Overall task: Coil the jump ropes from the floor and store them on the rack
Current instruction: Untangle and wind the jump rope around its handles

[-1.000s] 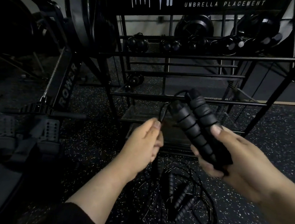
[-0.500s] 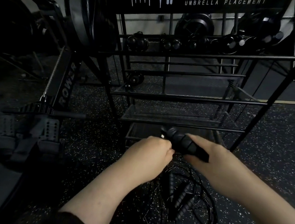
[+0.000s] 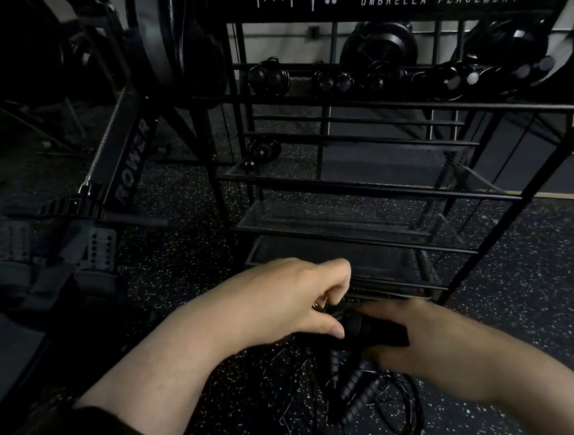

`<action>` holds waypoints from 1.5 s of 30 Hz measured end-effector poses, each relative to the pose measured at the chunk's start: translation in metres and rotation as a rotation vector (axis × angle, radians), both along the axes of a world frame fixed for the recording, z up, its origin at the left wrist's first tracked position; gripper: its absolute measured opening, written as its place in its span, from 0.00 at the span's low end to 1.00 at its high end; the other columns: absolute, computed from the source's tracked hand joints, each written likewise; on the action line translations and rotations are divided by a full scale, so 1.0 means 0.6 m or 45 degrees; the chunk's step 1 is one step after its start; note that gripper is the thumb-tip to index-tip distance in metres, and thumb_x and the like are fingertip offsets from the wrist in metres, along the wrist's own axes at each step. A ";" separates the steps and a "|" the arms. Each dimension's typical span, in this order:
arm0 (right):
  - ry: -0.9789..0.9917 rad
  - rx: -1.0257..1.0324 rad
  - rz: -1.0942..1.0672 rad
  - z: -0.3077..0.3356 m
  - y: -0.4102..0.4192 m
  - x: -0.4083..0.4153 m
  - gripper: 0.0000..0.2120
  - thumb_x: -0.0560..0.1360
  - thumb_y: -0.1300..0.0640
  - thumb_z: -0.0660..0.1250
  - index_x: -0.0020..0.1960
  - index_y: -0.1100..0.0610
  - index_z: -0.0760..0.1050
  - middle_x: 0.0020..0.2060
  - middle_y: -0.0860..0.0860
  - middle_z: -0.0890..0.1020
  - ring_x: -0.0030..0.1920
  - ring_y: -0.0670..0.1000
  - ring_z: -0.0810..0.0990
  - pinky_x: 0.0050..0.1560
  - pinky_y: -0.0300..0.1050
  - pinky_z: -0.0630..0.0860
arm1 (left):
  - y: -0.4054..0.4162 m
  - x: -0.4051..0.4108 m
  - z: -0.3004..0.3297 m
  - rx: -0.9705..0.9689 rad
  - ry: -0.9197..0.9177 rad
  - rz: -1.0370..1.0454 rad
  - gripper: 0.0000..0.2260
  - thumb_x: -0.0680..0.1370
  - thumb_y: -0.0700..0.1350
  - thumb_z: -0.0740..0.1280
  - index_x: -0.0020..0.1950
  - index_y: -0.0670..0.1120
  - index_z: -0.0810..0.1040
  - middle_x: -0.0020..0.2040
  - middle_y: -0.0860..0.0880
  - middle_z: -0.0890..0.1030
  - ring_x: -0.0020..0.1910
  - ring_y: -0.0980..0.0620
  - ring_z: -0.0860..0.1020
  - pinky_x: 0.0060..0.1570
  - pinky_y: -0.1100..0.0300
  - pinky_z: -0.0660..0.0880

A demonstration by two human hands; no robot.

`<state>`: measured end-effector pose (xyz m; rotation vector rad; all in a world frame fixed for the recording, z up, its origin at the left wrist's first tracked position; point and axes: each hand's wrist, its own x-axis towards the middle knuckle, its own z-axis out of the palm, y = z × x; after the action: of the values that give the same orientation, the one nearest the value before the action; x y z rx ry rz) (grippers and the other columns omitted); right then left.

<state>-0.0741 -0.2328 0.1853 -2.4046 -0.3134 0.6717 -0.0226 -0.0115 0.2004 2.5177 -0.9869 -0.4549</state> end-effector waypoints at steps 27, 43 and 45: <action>0.079 1.074 -0.002 0.006 0.004 -0.006 0.18 0.73 0.58 0.73 0.62 0.48 0.82 0.45 0.46 0.84 0.44 0.46 0.81 0.48 0.38 0.76 | -0.006 -0.006 0.010 -1.050 1.059 0.345 0.24 0.82 0.34 0.57 0.29 0.50 0.76 0.28 0.56 0.74 0.28 0.61 0.73 0.32 0.68 0.71; 0.274 1.266 -0.242 0.000 0.010 -0.020 0.27 0.65 0.40 0.80 0.61 0.28 0.75 0.41 0.66 0.81 0.40 0.61 0.80 0.37 0.49 0.77 | -0.031 -0.016 -0.031 -0.944 0.737 0.560 0.18 0.74 0.40 0.62 0.30 0.59 0.81 0.26 0.58 0.74 0.26 0.60 0.69 0.28 0.63 0.65; 0.211 1.266 -0.323 0.000 0.012 -0.018 0.29 0.64 0.38 0.80 0.62 0.30 0.75 0.41 0.71 0.79 0.39 0.64 0.78 0.35 0.50 0.76 | -0.031 -0.012 -0.034 -0.941 0.768 0.541 0.13 0.74 0.41 0.65 0.33 0.54 0.80 0.27 0.56 0.73 0.26 0.60 0.68 0.27 0.64 0.64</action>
<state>-0.0847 -0.2257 0.1856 -1.3982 -0.1953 0.4364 -0.0298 -0.0303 0.1802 1.6867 -0.2832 -0.5401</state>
